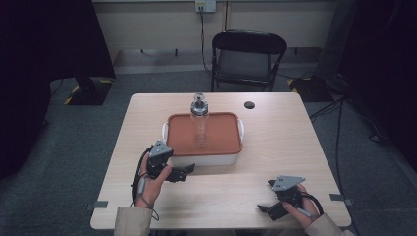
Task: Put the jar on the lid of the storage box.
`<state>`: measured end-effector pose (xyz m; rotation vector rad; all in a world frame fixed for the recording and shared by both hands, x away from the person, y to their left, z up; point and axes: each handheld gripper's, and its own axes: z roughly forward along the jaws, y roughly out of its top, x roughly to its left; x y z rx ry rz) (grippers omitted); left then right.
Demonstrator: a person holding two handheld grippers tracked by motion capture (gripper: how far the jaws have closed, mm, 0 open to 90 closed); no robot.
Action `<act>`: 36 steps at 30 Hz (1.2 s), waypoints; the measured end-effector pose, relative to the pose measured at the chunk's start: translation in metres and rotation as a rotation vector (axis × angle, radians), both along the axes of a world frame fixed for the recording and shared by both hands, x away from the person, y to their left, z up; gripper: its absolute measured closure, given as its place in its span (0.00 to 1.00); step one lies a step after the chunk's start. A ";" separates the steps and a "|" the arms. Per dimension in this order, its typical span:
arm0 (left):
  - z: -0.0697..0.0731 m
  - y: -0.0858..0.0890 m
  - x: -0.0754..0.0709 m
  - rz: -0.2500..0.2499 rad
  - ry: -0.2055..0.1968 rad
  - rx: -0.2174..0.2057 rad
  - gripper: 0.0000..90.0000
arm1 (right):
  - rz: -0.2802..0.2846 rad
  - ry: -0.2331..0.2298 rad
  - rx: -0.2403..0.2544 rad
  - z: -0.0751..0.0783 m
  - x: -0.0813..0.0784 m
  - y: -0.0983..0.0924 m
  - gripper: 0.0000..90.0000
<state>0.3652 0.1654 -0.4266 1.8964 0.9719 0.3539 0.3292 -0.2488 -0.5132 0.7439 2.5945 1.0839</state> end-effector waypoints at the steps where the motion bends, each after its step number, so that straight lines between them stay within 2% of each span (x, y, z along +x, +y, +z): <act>1: 0.000 0.000 -0.001 0.002 0.000 0.000 0.03 | 0.000 0.000 0.000 0.000 0.000 0.000 0.00; 36: -0.020 0.016 -0.011 0.031 0.027 0.012 0.03 | 0.000 0.000 0.000 0.000 0.000 0.000 0.00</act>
